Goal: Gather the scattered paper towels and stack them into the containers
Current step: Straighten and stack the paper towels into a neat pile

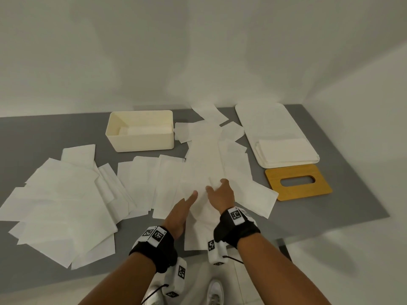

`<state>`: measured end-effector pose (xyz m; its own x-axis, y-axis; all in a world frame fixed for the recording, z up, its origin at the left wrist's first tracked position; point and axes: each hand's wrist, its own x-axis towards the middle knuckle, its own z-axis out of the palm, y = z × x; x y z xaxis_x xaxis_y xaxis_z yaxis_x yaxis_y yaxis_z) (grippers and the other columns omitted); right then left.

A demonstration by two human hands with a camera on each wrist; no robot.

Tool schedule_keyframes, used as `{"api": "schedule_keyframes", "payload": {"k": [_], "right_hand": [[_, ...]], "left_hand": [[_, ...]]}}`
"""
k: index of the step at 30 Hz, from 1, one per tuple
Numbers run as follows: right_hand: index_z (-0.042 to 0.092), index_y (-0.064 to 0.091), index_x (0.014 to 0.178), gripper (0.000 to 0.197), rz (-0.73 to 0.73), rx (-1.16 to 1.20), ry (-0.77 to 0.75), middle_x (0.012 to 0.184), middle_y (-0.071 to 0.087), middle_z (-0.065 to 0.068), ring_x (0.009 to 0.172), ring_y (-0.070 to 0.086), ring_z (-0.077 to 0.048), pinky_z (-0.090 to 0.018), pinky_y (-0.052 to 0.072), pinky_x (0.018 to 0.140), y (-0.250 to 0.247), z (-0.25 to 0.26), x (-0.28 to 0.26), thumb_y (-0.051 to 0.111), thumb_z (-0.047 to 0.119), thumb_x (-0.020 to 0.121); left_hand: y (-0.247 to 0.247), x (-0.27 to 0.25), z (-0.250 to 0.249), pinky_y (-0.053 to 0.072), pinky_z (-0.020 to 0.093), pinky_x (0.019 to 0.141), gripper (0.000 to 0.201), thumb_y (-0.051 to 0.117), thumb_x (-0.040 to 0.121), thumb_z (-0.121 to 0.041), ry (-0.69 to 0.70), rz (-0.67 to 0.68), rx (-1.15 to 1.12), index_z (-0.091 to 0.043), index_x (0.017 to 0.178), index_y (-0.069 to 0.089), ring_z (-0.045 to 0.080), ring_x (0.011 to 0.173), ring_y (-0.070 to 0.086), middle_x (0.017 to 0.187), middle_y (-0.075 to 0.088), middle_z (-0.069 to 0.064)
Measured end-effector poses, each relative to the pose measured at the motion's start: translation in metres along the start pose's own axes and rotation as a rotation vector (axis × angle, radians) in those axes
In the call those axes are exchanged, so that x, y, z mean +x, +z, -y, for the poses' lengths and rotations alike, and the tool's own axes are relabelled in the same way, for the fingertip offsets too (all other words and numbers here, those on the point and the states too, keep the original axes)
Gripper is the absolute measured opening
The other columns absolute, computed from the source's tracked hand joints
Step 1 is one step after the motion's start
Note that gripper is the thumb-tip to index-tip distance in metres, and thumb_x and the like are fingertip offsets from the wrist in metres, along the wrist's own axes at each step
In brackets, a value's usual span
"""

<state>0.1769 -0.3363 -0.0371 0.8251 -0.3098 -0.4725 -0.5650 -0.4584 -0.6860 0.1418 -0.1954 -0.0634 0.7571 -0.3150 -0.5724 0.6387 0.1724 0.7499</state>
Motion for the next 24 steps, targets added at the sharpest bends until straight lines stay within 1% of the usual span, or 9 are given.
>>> {"api": "schedule_keyframes", "payload": {"k": [2, 4, 6, 8, 11, 14, 19, 22, 24], "right_hand": [[0.012, 0.04, 0.138, 0.063, 0.077, -0.091, -0.034, 0.136, 0.051, -0.008, 0.123, 0.052, -0.026, -0.032, 0.041, 0.098, -0.012, -0.016, -0.001, 0.067, 0.032, 0.085], [0.011, 0.052, 0.125, 0.052, 0.206, -0.171, -0.039, 0.121, 0.058, -0.006, 0.108, 0.058, -0.022, -0.027, 0.046, 0.085, -0.02, -0.031, -0.004, 0.074, 0.026, 0.079], [0.006, 0.06, 0.105, 0.032, 0.298, -0.218, -0.037, 0.098, 0.061, -0.006, 0.085, 0.06, -0.019, -0.024, 0.047, 0.068, -0.023, -0.045, -0.008, 0.073, 0.018, 0.078], [0.006, 0.056, 0.08, 0.015, 0.281, -0.17, -0.02, 0.081, 0.052, -0.009, 0.071, 0.051, -0.019, -0.025, 0.044, 0.058, -0.025, -0.054, -0.01, 0.069, 0.013, 0.078], [0.013, 0.044, 0.067, 0.025, 0.209, -0.001, 0.05, 0.074, 0.047, -0.011, 0.064, 0.048, -0.02, -0.023, 0.043, 0.05, -0.025, -0.06, -0.012, 0.066, 0.007, 0.076], [0.013, 0.046, 0.068, 0.026, 0.232, 0.073, 0.069, 0.074, 0.055, -0.008, 0.065, 0.055, -0.018, -0.024, 0.046, 0.05, -0.021, -0.058, -0.017, 0.069, 0.006, 0.077], [0.01, 0.054, 0.074, 0.019, 0.295, 0.114, 0.047, 0.076, 0.062, -0.008, 0.069, 0.064, -0.02, -0.031, 0.058, 0.064, -0.021, -0.05, -0.023, 0.07, 0.016, 0.082], [0.01, 0.062, 0.08, 0.019, 0.037, -0.194, -0.089, 0.087, 0.069, -0.012, 0.083, 0.068, -0.027, -0.036, 0.054, 0.081, -0.045, -0.05, 0.001, 0.056, 0.024, 0.092], [0.007, 0.061, 0.106, 0.022, -0.154, -0.524, -0.163, 0.112, 0.065, -0.012, 0.105, 0.061, -0.028, -0.034, 0.046, 0.089, -0.07, -0.053, 0.024, 0.045, 0.019, 0.096]], "left_hand": [[0.0, 0.004, 0.003, 0.048, 0.047, 0.1, 0.037, 0.059, 0.094, -0.031, 0.038, -0.064, 0.091, -0.011, 0.126, 0.06, 0.03, 0.113, 0.064, 0.121, 0.068, 0.01], [-0.002, 0.008, 0.007, 0.05, 0.047, 0.097, 0.026, 0.055, 0.096, -0.013, 0.059, -0.167, 0.18, -0.007, 0.12, 0.061, 0.032, 0.107, 0.065, 0.119, 0.067, 0.015], [-0.002, 0.011, 0.008, 0.051, 0.044, 0.096, 0.021, 0.052, 0.097, -0.011, 0.069, -0.222, 0.204, -0.009, 0.115, 0.062, 0.029, 0.105, 0.065, 0.116, 0.068, 0.012], [0.0, 0.011, 0.008, 0.051, 0.043, 0.095, 0.018, 0.053, 0.098, -0.014, 0.056, -0.234, 0.168, -0.007, 0.111, 0.062, 0.029, 0.103, 0.065, 0.111, 0.069, 0.011], [0.001, 0.01, 0.007, 0.052, 0.044, 0.093, 0.021, 0.054, 0.098, -0.02, 0.039, -0.227, 0.13, -0.004, 0.109, 0.063, 0.03, 0.101, 0.066, 0.108, 0.07, 0.012], [0.001, 0.009, 0.007, 0.052, 0.048, 0.094, 0.024, 0.056, 0.097, -0.02, 0.053, -0.206, 0.134, -0.004, 0.114, 0.061, 0.031, 0.103, 0.067, 0.111, 0.07, 0.013], [-0.001, 0.01, 0.01, 0.053, 0.048, 0.091, 0.016, 0.054, 0.096, -0.009, 0.079, -0.199, 0.221, -0.011, 0.11, 0.061, 0.033, 0.102, 0.065, 0.111, 0.068, 0.012], [-0.006, 0.009, 0.009, 0.053, 0.046, 0.091, 0.013, 0.053, 0.096, -0.006, 0.073, -0.222, 0.253, -0.014, 0.1, 0.062, 0.033, 0.1, 0.064, 0.109, 0.068, 0.013], [-0.009, 0.007, 0.008, 0.052, 0.046, 0.09, 0.014, 0.052, 0.096, -0.005, 0.059, -0.223, 0.214, -0.01, 0.104, 0.062, 0.035, 0.101, 0.064, 0.109, 0.068, 0.016]]}}
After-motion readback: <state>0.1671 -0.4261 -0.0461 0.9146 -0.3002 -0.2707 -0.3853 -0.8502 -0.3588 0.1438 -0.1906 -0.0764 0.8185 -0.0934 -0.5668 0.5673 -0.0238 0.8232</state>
